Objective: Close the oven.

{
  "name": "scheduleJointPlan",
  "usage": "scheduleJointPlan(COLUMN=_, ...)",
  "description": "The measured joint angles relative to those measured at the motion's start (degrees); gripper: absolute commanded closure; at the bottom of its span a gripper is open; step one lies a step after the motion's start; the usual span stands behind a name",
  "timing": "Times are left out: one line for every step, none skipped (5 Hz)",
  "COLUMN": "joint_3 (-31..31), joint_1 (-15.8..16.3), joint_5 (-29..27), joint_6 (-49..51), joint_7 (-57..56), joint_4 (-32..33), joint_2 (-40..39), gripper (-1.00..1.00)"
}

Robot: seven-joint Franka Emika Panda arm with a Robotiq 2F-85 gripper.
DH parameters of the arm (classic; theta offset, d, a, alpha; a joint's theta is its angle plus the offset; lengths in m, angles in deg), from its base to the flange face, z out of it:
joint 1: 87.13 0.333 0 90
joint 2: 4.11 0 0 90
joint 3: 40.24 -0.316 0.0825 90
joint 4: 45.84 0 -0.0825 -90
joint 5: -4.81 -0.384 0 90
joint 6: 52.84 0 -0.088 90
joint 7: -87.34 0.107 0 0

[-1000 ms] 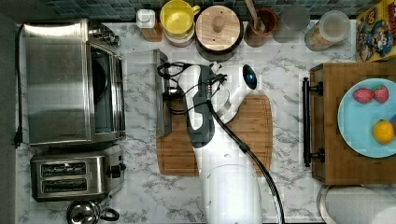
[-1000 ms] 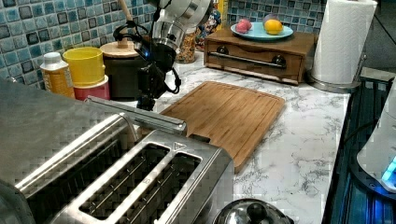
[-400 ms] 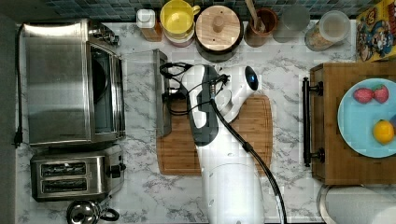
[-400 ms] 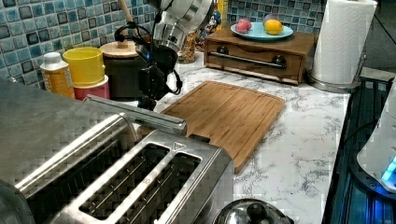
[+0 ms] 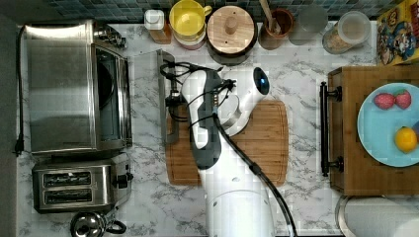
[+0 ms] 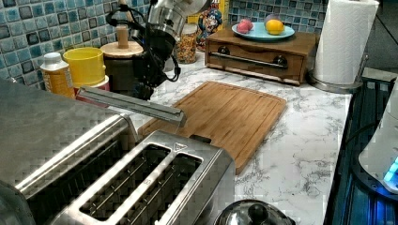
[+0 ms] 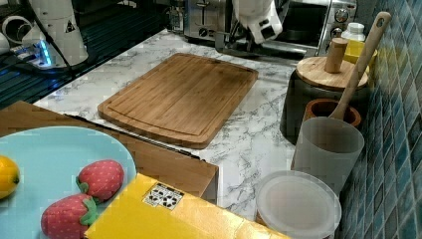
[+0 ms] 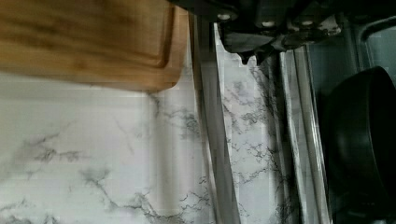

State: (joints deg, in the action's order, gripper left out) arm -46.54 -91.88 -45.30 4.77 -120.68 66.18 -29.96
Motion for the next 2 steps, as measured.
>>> scheduleJointPlan(joint_3=0.1, joint_1=2.8, joint_5=11.7, joint_6=-0.5, joint_7=12.8, joint_4=-1.4, joint_2=2.3, gripper=1.00)
scheduleJointPlan(joint_3=-0.2, joint_1=5.9, joint_5=20.6, joint_6=1.0, joint_7=20.3, joint_4=-5.1, joint_2=2.5, gripper=1.00)
